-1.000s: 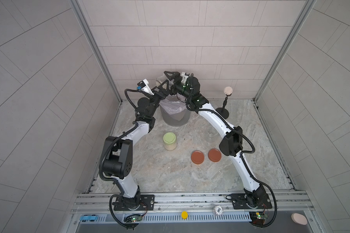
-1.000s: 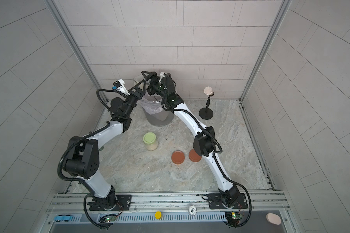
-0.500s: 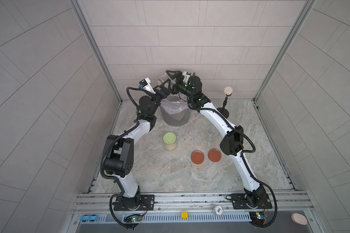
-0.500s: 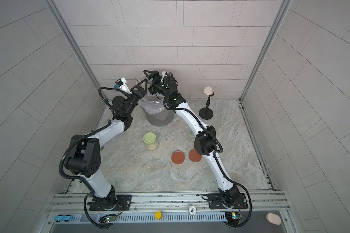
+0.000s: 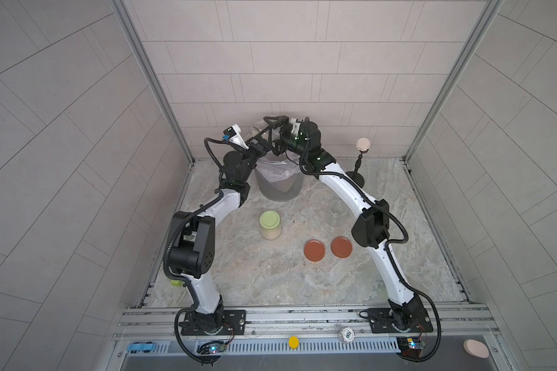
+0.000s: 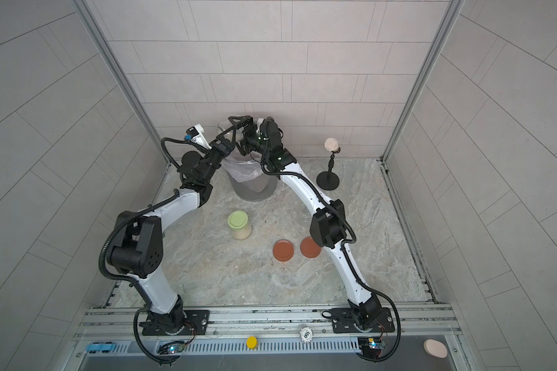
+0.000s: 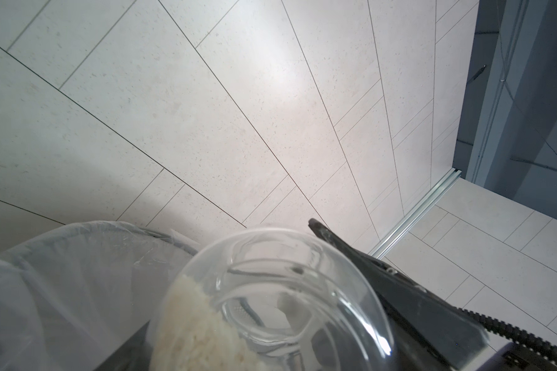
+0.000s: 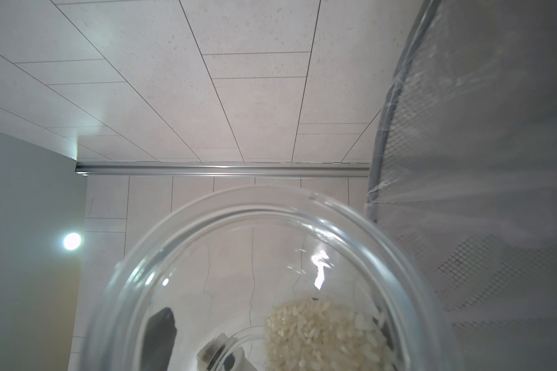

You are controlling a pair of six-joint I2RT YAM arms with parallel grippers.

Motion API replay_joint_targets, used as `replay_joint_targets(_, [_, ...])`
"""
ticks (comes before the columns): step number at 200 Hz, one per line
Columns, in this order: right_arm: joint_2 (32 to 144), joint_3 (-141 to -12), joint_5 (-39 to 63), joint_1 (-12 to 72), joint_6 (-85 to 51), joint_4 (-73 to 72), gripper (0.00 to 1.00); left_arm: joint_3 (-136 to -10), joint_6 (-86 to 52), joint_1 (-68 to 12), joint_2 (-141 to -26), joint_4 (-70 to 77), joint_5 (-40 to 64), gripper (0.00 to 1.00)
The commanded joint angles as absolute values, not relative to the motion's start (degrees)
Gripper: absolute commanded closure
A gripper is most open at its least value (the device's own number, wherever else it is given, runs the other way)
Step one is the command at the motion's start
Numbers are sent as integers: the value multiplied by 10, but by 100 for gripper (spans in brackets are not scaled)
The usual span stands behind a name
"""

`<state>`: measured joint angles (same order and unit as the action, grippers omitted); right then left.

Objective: Empty moldy rice from jars
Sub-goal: Pour the moldy rice from the jar into the trash bin.

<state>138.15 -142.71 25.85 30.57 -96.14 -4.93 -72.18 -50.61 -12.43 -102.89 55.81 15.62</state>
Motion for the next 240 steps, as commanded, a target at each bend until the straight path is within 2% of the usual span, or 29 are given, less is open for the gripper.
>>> replay_joint_targets(1, [1323, -1375, 262, 307, -976, -55, 1, -769, -517, -127, -1019, 636, 147, 100])
replay_joint_targets(14, [1304, -1333, 252, 306, -978, -92, 1, -772, -511, -127, -1018, 624, 147, 100])
replay_joint_targets(64, [1256, -1282, 256, 296, -965, -76, 0, -769, -497, -127, -1014, 603, 151, 100])
replay_joint_targets(118, [1172, -1216, 203, 294, -875, 31, 1, -783, -494, -127, -1008, 586, 149, 100])
replay_joint_targets(146, [1138, -1225, 180, 291, -819, 132, 0, -786, -476, -127, -998, 551, 155, 100])
replay_joint_targets(165, [1121, -1215, 177, 288, -798, 150, 1, -788, -473, -127, -995, 540, 160, 100])
replay_joint_targets(209, [1042, -1167, 124, 281, -707, 204, 1, -808, -444, -127, -968, 431, 176, 100])
replay_joint_targets(240, [929, -1017, 45, 280, -686, 177, 0, -843, -378, -129, -948, 282, 179, 100])
